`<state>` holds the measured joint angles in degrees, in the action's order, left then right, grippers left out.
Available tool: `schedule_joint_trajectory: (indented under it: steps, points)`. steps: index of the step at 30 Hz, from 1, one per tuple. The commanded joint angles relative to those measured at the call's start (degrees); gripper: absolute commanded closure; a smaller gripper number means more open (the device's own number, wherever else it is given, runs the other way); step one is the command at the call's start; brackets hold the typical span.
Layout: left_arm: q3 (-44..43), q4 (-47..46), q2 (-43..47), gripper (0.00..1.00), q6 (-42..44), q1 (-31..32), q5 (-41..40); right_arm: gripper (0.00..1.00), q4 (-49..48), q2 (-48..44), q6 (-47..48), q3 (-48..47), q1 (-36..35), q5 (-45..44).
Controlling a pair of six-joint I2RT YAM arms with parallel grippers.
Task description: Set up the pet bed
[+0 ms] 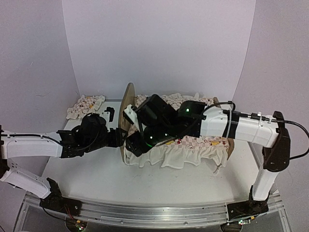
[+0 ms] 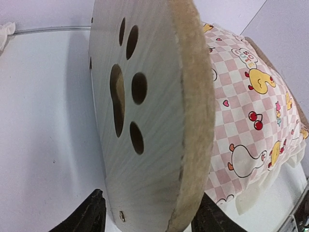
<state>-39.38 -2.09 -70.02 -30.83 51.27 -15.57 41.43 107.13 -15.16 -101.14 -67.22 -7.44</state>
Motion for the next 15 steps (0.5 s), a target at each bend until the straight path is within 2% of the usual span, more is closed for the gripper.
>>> schedule_joint_trajectory:
  steps: [1,4,7,11,15]
  points:
    - [-6.45,1.19,-2.92,0.46,4.32,-0.27,-3.4,0.24,-16.99,-6.87,-5.12,12.26,-3.79,0.95]
    - [-9.27,2.88,-4.66,0.59,5.56,-0.24,-3.7,0.39,-30.83,-8.67,-8.49,23.03,-5.43,1.72]
    - [-10.77,4.24,-5.28,0.69,6.27,-0.28,-3.77,0.45,-41.72,-7.35,-9.85,29.72,-6.26,1.08]
    - [-11.88,4.98,-5.31,0.81,6.24,-0.29,-3.87,0.57,-51.11,-0.44,-4.48,30.02,-8.46,-1.52]
    - [-13.09,5.17,-5.21,0.91,6.49,-0.28,-4.15,0.81,-53.19,6.16,-3.33,27.93,-8.89,-11.3]
